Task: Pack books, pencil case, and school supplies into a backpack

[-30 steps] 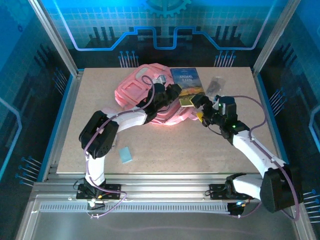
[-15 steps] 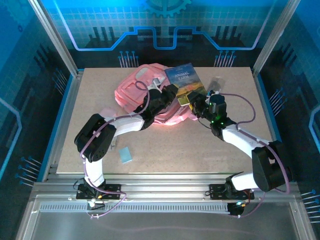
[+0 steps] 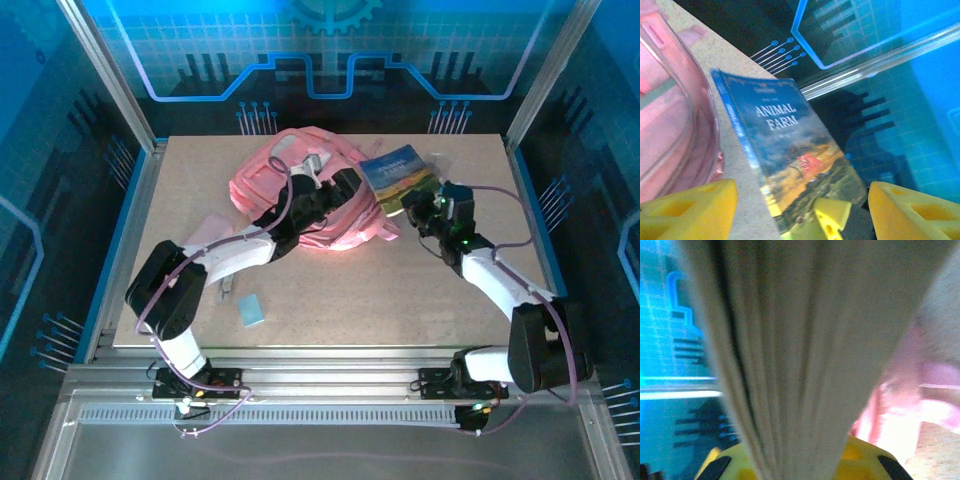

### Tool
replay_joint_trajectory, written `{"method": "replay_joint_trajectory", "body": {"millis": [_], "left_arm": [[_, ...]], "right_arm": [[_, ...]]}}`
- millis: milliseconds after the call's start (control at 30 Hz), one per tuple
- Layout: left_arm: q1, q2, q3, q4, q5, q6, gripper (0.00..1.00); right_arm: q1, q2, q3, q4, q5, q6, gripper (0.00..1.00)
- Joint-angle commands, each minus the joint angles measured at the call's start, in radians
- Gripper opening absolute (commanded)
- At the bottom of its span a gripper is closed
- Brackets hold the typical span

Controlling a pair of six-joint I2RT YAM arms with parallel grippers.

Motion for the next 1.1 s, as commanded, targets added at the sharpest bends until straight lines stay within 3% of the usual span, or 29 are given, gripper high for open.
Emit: {"method": "replay_joint_trajectory", "body": {"millis": [0, 100, 233, 267, 433, 700, 867, 1067], "left_arm": [[0.028, 0.002, 0.088, -0.276, 0.096, 0.227, 0.71], [0.054, 0.059, 0.164, -0.427, 0.149, 0.33, 0.7], [0.057, 0.184, 0.364, -0.715, 0.126, 0.56, 0.42], [0.058, 0.219, 0.414, -0.779, 0.104, 0.605, 0.41], [0.057, 0.385, 0.621, -0.998, 0.007, 0.737, 0.49], [0.054, 0.565, 0.777, -1.158, -0.18, 0.8, 0.56], [0.036, 0.65, 0.845, -1.259, -0.207, 0.832, 0.58], [-0.001, 0.64, 0.818, -1.317, -0.198, 0.803, 0.76]], "right_arm": [[-0.086, -0.096, 0.054, -0.121, -0.055, -0.163, 0.0], [-0.189, -0.144, 0.022, -0.166, -0.136, -0.206, 0.0], [-0.308, -0.181, 0.014, -0.248, -0.271, -0.306, 0.0], [-0.331, -0.189, 0.012, -0.269, -0.289, -0.323, 0.0], [-0.397, -0.231, 0.005, -0.317, -0.336, -0.379, 0.0], [-0.426, -0.254, 0.001, -0.363, -0.34, -0.421, 0.0], [-0.433, -0.247, -0.002, -0.355, -0.351, -0.415, 0.0], [-0.433, -0.235, -0.003, -0.325, -0.363, -0.391, 0.0]]}}
